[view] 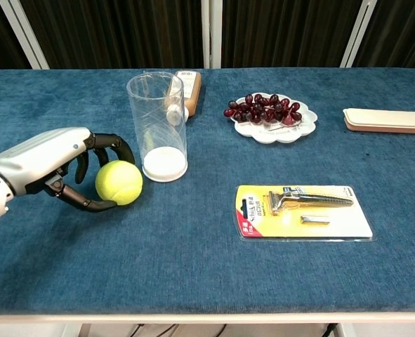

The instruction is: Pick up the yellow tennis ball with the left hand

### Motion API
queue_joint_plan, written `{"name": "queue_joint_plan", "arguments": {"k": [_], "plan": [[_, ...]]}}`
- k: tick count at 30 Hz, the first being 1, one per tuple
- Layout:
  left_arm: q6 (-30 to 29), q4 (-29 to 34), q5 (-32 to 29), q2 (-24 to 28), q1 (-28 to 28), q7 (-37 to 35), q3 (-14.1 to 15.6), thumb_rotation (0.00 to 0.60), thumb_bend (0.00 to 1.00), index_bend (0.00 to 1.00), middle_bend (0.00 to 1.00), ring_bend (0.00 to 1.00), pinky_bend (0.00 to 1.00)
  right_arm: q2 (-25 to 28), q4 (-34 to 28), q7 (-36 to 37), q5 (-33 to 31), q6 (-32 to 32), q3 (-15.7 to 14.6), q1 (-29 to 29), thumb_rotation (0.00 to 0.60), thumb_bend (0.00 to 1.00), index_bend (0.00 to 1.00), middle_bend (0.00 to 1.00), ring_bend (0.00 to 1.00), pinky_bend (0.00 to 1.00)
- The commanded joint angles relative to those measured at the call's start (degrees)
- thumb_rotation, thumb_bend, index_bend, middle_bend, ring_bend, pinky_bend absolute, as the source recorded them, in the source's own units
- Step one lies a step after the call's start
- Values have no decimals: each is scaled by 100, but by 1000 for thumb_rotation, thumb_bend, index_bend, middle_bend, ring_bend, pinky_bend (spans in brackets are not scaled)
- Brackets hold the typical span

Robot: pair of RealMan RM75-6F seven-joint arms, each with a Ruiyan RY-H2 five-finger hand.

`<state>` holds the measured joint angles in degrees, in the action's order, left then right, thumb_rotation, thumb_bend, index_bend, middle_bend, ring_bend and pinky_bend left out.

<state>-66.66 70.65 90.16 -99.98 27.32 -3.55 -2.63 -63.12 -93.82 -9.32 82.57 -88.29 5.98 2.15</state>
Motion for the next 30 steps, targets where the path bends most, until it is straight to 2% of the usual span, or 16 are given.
{"name": "queue_joint_plan", "arguments": {"k": [1, 8, 14, 22, 28, 30], "plan": [[-130, -140, 62, -92, 10, -123, 4, 600, 217, 464, 499, 488, 677, 8, -7, 2, -5, 1, 1, -3, 600, 327, 0, 0, 0, 0], [-489, -176, 196, -79, 27, -226, -45, 600, 231, 506, 538, 531, 713, 36, -42, -7, -7, -19, 19, -6, 600, 327, 0, 0, 0, 0], [-831, 302, 236, 446, 1, 131, -206, 600, 232, 514, 544, 535, 714, 62, -73, -12, 14, -25, 26, 1, 600, 327, 0, 0, 0, 0], [-1101, 1061, -37, 1166, 169, 680, -919, 600, 233, 522, 551, 543, 717, 22, -61, 1, 49, 9, 17, 32, 600, 327, 0, 0, 0, 0], [-648, 1671, -631, 1379, 526, 614, -1458, 600, 233, 529, 560, 552, 728, 34, -85, -56, 94, -38, 6, 19, 600, 327, 0, 0, 0, 0], [-445, 1889, -796, 1417, 635, 525, -1527, 600, 233, 531, 561, 553, 730, 48, -87, -58, 70, -53, 15, 6, 600, 327, 0, 0, 0, 0]]}}
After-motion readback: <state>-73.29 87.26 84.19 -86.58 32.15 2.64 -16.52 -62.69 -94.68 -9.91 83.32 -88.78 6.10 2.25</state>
